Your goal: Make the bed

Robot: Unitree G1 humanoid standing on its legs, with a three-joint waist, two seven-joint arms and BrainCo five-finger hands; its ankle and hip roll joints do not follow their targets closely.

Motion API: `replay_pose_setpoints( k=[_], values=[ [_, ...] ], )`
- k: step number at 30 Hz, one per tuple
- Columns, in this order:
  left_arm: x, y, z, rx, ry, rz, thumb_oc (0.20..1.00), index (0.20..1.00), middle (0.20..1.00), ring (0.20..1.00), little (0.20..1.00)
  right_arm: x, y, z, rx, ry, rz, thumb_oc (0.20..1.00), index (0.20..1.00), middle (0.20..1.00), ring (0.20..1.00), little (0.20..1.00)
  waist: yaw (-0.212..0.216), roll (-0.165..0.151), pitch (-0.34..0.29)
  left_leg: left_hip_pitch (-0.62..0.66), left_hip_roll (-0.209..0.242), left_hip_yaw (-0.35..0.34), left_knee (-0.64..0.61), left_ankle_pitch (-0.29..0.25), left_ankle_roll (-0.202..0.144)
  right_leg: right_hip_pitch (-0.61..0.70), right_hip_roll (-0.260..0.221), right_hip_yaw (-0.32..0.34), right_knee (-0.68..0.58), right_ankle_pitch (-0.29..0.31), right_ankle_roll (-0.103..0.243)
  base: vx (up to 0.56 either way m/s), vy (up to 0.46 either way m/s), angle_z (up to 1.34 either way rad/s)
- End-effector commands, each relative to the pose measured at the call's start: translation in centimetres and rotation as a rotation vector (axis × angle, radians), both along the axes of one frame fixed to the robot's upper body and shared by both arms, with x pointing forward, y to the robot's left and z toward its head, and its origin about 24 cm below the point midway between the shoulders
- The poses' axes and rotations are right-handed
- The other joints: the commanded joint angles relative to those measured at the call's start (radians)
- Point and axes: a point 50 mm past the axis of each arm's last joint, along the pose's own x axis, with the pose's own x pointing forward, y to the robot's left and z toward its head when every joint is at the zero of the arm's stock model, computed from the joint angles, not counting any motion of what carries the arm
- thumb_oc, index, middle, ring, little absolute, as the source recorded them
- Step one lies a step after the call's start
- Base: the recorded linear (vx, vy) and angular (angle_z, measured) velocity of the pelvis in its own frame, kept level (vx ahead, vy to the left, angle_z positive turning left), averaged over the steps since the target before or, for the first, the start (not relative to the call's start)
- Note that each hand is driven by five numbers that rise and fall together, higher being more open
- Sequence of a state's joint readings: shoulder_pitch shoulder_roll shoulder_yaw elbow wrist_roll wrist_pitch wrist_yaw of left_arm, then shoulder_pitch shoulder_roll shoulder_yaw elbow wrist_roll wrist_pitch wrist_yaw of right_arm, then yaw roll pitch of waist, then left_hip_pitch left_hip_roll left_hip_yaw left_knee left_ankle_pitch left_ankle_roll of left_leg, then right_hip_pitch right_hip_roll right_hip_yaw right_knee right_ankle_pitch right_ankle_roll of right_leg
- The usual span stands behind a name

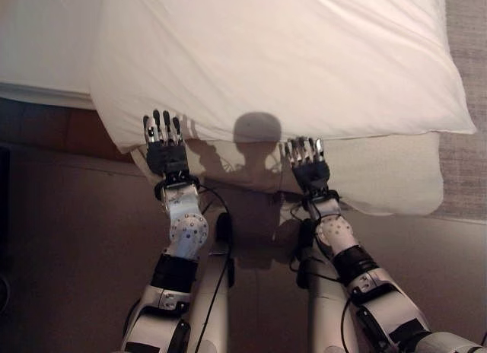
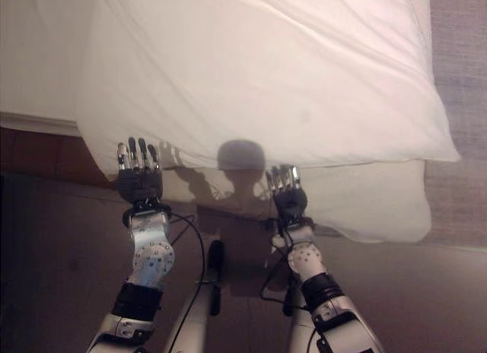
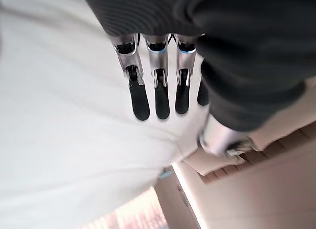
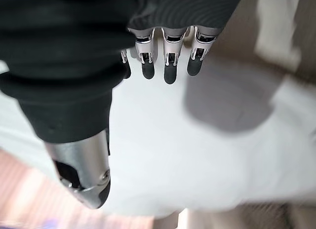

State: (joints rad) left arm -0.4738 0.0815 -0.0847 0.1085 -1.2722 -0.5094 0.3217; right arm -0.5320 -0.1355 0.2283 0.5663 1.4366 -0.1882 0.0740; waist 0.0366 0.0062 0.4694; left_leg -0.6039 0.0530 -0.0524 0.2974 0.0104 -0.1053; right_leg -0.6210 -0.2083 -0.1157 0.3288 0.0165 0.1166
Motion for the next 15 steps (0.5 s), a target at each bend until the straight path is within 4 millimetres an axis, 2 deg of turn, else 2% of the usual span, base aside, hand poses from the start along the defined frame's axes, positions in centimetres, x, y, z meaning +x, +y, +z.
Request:
replay_pose_setpoints(
  k=[1, 2, 3, 6, 12, 15],
  values=[
    [0.0, -0.8, 0.6, 0.067, -0.044, -0.039, 1.0, 1.0, 1.0, 1.0, 1.0, -0.7, 0.1, -0.1, -0.087, -0.023, 0.036, 1.0, 1.0, 1.0, 1.0, 1.0, -0.024, 0.026, -0.024, -0.014, -0.049, 0.033, -0.005, -0.013, 0.061, 0.014, 0.026, 0.006, -0.007, -0.029, 0.027, -0.02, 0.007, -0.04],
    [0.0, -1.0, -0.2, 0.072, -0.014, -0.056, 1.0, 1.0, 1.0, 1.0, 1.0, -1.3, -0.4, -1.1, -0.152, -0.006, 0.045, 1.0, 1.0, 1.0, 1.0, 1.0, -0.034, 0.025, -0.018, -0.018, -0.046, 0.039, 0.0, -0.012, 0.059, 0.008, 0.028, 0.014, -0.003, -0.028, 0.025, -0.02, 0.007, -0.04],
    [0.0, -1.0, -0.2, 0.072, -0.014, -0.056, 1.0, 1.0, 1.0, 1.0, 1.0, -1.3, -0.4, -1.1, -0.152, -0.006, 0.045, 1.0, 1.0, 1.0, 1.0, 1.0, -0.034, 0.025, -0.02, -0.019, -0.046, 0.04, 0.0, -0.012, 0.059, 0.007, 0.028, 0.014, -0.003, -0.028, 0.025, -0.01, 0.011, -0.07],
    [0.3, -1.1, -2.1, 0.068, 0.087, -0.066, 1.0, 1.0, 1.0, 1.0, 1.0, -2.8, -1.2, -3.0, -0.225, 0.041, 0.054, 1.0, 1.0, 1.0, 1.0, 1.0, -0.06, 0.017, -0.009, -0.012, -0.036, 0.056, 0.001, -0.015, 0.058, 0.002, 0.035, 0.027, -0.001, -0.027, 0.026, -0.02, 0.0, -0.17],
    [1.3, -0.9, -4.1, 0.064, 0.226, -0.057, 1.0, 1.0, 1.0, 1.0, 1.0, -4.7, -2.2, -5.3, -0.327, 0.113, 0.088, 1.0, 1.0, 1.0, 1.0, 1.0, -0.1, -0.004, -0.01, -0.022, -0.019, 0.081, -0.004, -0.01, 0.051, -0.029, 0.048, 0.052, 0.0, -0.018, 0.025, -0.01, 0.0, -0.19],
    [1.6, -0.8, -4.5, 0.07, 0.256, -0.054, 1.0, 1.0, 1.0, 1.0, 1.0, -5.4, -2.4, -5.9, -0.348, 0.129, 0.101, 1.0, 1.0, 1.0, 1.0, 1.0, -0.113, -0.013, -0.012, -0.035, -0.014, 0.091, 0.004, -0.007, 0.048, -0.043, 0.053, 0.061, 0.005, -0.014, 0.022, -0.01, -0.008, -0.24]
  ],
)
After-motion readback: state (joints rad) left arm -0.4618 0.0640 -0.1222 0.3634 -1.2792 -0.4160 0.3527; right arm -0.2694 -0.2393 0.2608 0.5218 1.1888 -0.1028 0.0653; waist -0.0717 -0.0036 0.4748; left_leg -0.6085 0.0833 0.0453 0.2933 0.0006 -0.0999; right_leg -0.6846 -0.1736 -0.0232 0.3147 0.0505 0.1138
